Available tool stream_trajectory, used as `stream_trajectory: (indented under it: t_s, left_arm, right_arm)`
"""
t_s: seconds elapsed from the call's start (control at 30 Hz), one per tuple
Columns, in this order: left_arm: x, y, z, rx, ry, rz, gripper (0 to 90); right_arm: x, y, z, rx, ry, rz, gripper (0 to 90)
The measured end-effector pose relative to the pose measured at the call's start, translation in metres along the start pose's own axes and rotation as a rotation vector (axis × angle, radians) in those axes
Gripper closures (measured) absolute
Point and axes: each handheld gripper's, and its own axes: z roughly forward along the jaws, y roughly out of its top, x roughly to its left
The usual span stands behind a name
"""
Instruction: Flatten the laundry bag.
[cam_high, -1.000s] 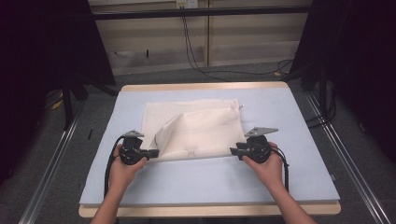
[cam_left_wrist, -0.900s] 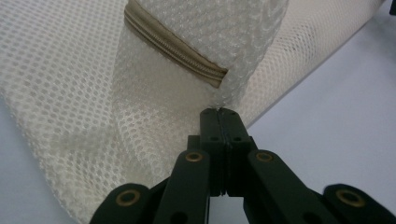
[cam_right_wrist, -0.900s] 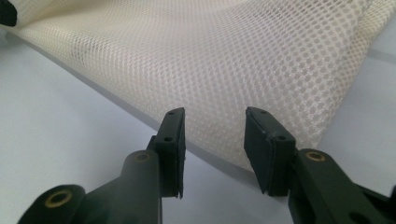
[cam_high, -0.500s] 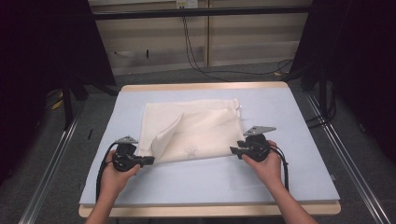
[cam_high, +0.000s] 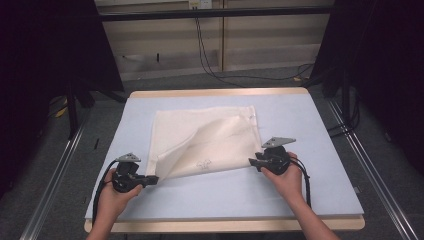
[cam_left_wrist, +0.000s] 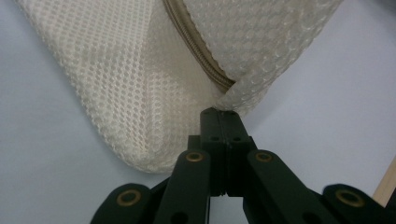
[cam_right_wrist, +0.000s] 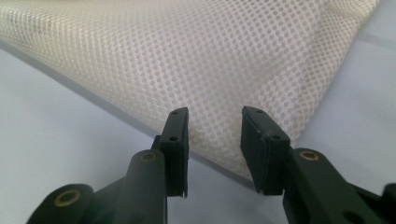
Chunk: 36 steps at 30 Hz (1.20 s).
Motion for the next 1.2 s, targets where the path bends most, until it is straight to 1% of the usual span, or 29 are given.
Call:
stream_trajectory:
  t_s: [0.07, 0.1, 0.13, 0.17, 0.2, 0.23, 0.27, 0.3, 0.37, 0.4, 0.47, 0.5, 0.6, 0.63, 0.67, 0.73, 0.77, 0.8, 0.83, 0.87, 0.9, 0.93, 0.97, 1.0, 1.03, 1.07, 1.13, 1.17, 1.2]
  left_arm:
    - [0.000, -0.002, -0.001, -0.008, 0.000, -0.010, 89.7]
    - [0.000, -0.002, -0.001, -0.009, 0.001, -0.011, 89.7]
    - [-0.001, -0.002, -0.001, -0.006, 0.002, -0.010, 89.7]
    - [0.000, -0.002, -0.001, 0.000, 0.005, 0.001, 89.8]
    - [-0.001, -0.003, -0.001, 0.001, 0.002, -0.001, 89.7]
    - [-0.001, -0.003, -0.001, 0.001, 0.005, 0.002, 89.7]
    - [-0.001, -0.004, -0.001, 0.001, 0.006, -0.002, 89.7]
    - [-0.001, -0.004, -0.001, 0.004, 0.001, 0.003, 89.7]
    - [0.000, -0.005, 0.000, 0.005, 0.002, 0.001, 89.7]
    - [0.000, -0.005, 0.001, 0.009, 0.000, 0.006, 89.7]
    - [-0.001, -0.005, 0.002, 0.014, 0.002, 0.004, 89.7]
    - [-0.002, -0.005, 0.004, 0.014, 0.004, 0.012, 89.7]
    - [-0.001, -0.005, 0.004, 0.017, 0.000, 0.010, 89.7]
    - [0.000, -0.005, 0.004, 0.017, -0.004, 0.007, 89.7]
    - [0.000, -0.005, 0.004, 0.018, -0.007, 0.004, 89.7]
    - [0.000, -0.005, 0.005, 0.020, -0.005, 0.011, 89.8]
    - [0.000, -0.005, 0.005, 0.021, -0.006, 0.011, 89.8]
    - [0.000, -0.005, 0.005, 0.024, -0.003, 0.016, 89.8]
    - [-0.001, -0.005, 0.005, 0.024, -0.003, 0.016, 89.7]
    - [-0.001, -0.005, 0.005, 0.024, -0.002, 0.016, 89.8]
    - [-0.001, -0.005, 0.005, 0.022, -0.001, 0.015, 89.8]
    - [-0.001, -0.005, 0.005, 0.020, 0.003, 0.016, 89.8]
    - [-0.001, -0.005, 0.005, 0.030, 0.002, 0.020, 89.8]
    - [-0.002, -0.006, 0.007, 0.027, 0.003, 0.022, 89.7]
    - [-0.002, -0.006, 0.007, 0.031, 0.009, 0.022, 89.8]
    - [-0.003, -0.005, 0.008, 0.031, 0.012, 0.016, 89.8]
    - [-0.003, -0.006, 0.008, 0.032, 0.011, -0.001, 89.7]
    - [-0.003, -0.006, 0.008, 0.035, 0.012, -0.007, 89.8]
    - [-0.003, -0.005, 0.008, 0.039, 0.019, 0.000, 89.8]
  right_arm:
    - [-0.002, -0.002, -0.002, -0.002, 0.000, -0.007, 62.2]
    - [-0.001, -0.003, -0.003, -0.003, -0.003, 0.002, 62.2]
    - [-0.002, -0.004, -0.004, -0.009, 0.001, -0.009, 61.9]
    - [-0.002, -0.004, -0.005, -0.010, -0.001, -0.009, 61.5]
    - [-0.002, -0.004, -0.007, -0.009, -0.007, 0.002, 60.5]
    - [-0.004, -0.004, -0.009, -0.020, -0.006, 0.007, 58.9]
    - [-0.006, -0.003, -0.011, -0.028, -0.012, 0.011, 54.5]
    - [-0.006, -0.003, -0.011, -0.028, -0.012, 0.011, 54.5]
    - [-0.010, -0.001, -0.012, -0.027, -0.033, 0.013, 49.6]
    - [-0.012, 0.000, -0.012, -0.026, -0.049, 0.021, 47.0]
    - [-0.018, 0.003, -0.011, -0.026, -0.065, 0.039, 42.0]
    - [-0.025, 0.007, -0.011, -0.039, -0.075, 0.043, 41.5]
    - [-0.029, 0.013, -0.010, -0.057, -0.083, 0.054, 39.4]
    - [-0.031, 0.017, -0.009, -0.061, -0.087, 0.045, 38.6]
    - [-0.032, 0.020, -0.008, -0.057, -0.093, 0.047, 38.2]
    - [-0.035, 0.028, -0.002, -0.075, -0.061, 0.054, 38.9]
    - [-0.035, 0.030, 0.001, -0.072, -0.062, 0.046, 38.8]
    - [-0.035, 0.033, 0.005, -0.072, -0.060, 0.051, 38.9]
    - [-0.036, 0.035, 0.010, -0.068, -0.040, 0.063, 38.9]
    - [-0.037, 0.037, 0.015, -0.075, -0.016, 0.078, 40.0]
    - [-0.037, 0.037, 0.018, -0.087, 0.012, 0.096, 43.2]
    - [-0.036, 0.038, 0.021, -0.087, 0.042, 0.102, 50.6]
    - [-0.034, 0.038, 0.021, -0.080, 0.050, 0.095, 58.0]
    - [-0.032, 0.038, 0.021, -0.069, 0.056, 0.076, 64.4]
    - [-0.031, 0.038, 0.020, -0.057, 0.067, 0.063, 73.3]
    - [-0.031, 0.037, 0.018, -0.057, 0.085, 0.048, 82.5]
    - [-0.029, 0.035, 0.008, -0.083, 0.129, 0.030, 86.3]
    - [-0.028, 0.033, 0.005, -0.087, 0.139, 0.020, 86.6]
    - [-0.026, 0.030, -0.001, -0.082, 0.143, -0.020, 86.7]
